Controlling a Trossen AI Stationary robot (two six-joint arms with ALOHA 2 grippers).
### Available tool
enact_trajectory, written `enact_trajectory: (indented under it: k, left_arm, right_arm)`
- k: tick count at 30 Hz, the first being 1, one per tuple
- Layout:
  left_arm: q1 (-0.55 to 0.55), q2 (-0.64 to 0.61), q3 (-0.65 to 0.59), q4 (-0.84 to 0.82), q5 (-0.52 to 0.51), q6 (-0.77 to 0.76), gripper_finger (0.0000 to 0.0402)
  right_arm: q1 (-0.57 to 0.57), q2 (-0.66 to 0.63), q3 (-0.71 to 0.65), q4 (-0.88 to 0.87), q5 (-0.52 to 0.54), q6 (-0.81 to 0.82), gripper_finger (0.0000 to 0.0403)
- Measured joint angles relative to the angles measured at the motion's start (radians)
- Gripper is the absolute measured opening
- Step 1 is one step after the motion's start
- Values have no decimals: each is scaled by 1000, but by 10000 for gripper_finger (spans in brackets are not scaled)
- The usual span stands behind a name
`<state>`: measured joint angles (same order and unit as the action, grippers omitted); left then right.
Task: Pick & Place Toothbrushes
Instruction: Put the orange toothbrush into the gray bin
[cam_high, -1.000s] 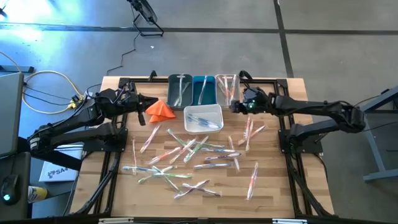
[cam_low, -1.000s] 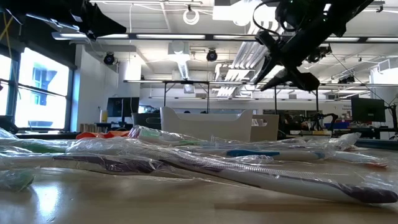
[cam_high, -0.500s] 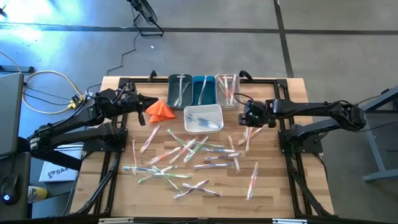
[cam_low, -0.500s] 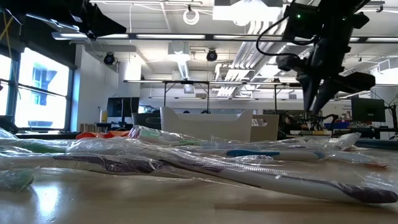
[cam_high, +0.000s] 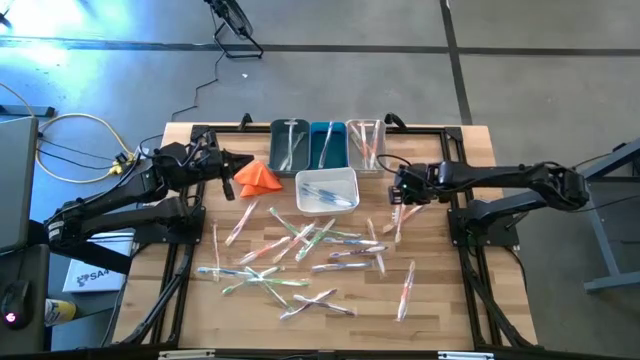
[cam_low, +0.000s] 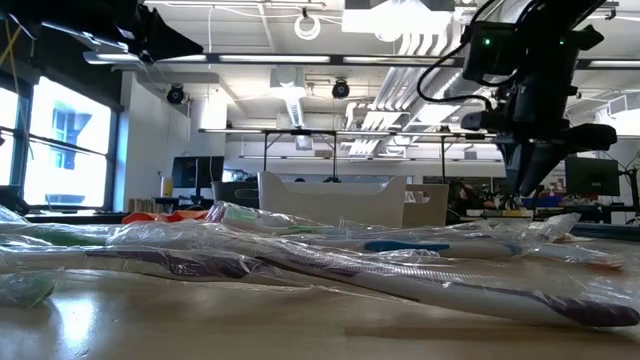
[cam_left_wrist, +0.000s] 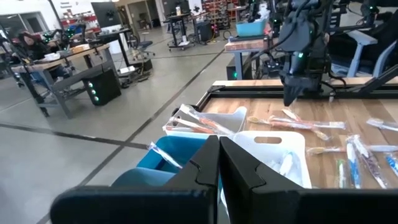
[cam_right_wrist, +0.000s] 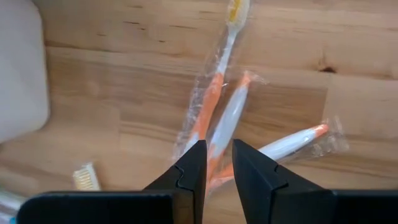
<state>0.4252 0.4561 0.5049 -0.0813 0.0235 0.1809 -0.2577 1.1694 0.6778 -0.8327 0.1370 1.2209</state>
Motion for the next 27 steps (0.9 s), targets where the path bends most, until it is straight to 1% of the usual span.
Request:
enact_trajectory:
  k: [5, 7, 9, 12, 15, 19, 23, 27]
  left_arm:
    - [0, 0, 0, -7, 0, 7, 8]
    - [0, 0, 0, -7, 0, 7, 8]
    - [0, 0, 0, -7, 0, 7, 8]
    - [0, 0, 0, -8, 0, 7, 8]
    - [0, 0, 0, -10, 0, 7, 8]
    - [0, 0, 0, -15, 0, 7, 8]
    - [0, 0, 0, -18, 0, 8, 8]
    - [0, 0, 0, -18, -3, 9, 8]
  right_arm:
    - [1, 0, -9, 6, -4, -119, 70]
    - [1, 0, -9, 11, -5, -141, 70]
    - [1, 0, -9, 9, -6, -96, 70]
    - [0, 0, -9, 4, 13, 16, 70]
    - [1, 10, -9, -9, 26, 56, 77]
    - [1, 49, -9, -14, 56, 102, 109]
    - [1, 103, -9, 13, 58, 122, 142]
    - [1, 166, -9, 57, 59, 152, 152]
